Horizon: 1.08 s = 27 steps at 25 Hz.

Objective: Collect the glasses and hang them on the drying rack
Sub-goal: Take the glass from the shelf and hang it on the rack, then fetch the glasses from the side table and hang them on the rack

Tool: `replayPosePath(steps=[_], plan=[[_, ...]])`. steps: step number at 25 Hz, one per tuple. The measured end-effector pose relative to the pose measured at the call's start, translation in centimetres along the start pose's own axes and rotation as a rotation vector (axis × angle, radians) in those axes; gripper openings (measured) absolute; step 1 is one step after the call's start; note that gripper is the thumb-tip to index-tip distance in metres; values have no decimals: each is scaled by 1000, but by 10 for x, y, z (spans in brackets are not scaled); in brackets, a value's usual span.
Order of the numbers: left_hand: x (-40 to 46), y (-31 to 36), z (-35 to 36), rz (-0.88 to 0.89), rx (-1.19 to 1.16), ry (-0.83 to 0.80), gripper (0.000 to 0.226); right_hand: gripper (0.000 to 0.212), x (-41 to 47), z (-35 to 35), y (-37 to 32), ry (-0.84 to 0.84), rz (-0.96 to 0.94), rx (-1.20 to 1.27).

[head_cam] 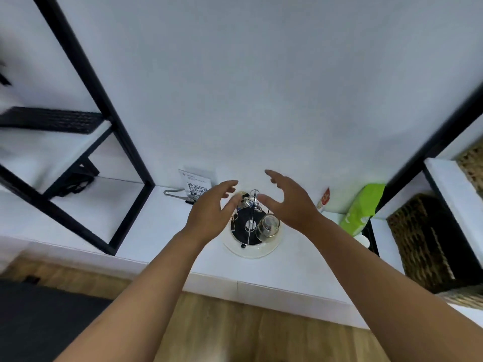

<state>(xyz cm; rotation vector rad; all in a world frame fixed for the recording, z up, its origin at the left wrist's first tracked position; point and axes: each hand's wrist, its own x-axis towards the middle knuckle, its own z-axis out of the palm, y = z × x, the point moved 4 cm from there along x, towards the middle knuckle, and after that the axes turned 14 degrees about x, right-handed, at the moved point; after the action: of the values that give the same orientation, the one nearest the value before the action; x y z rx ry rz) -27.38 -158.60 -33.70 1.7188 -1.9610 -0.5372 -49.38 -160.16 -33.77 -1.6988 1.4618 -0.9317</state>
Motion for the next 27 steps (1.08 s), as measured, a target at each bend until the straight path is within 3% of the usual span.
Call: replayPosePath(steps=[6, 17, 27], plan=[[-22, 48, -81, 167, 21, 28, 46, 68, -38, -25, -84, 52, -57, 11], [-84, 116, -211, 472, 4, 79, 55, 66, -143, -66, -229, 314, -161, 103], [-122, 271, -187, 793, -113, -36, 56, 70, -270, -191, -257, 612, -110, -30]])
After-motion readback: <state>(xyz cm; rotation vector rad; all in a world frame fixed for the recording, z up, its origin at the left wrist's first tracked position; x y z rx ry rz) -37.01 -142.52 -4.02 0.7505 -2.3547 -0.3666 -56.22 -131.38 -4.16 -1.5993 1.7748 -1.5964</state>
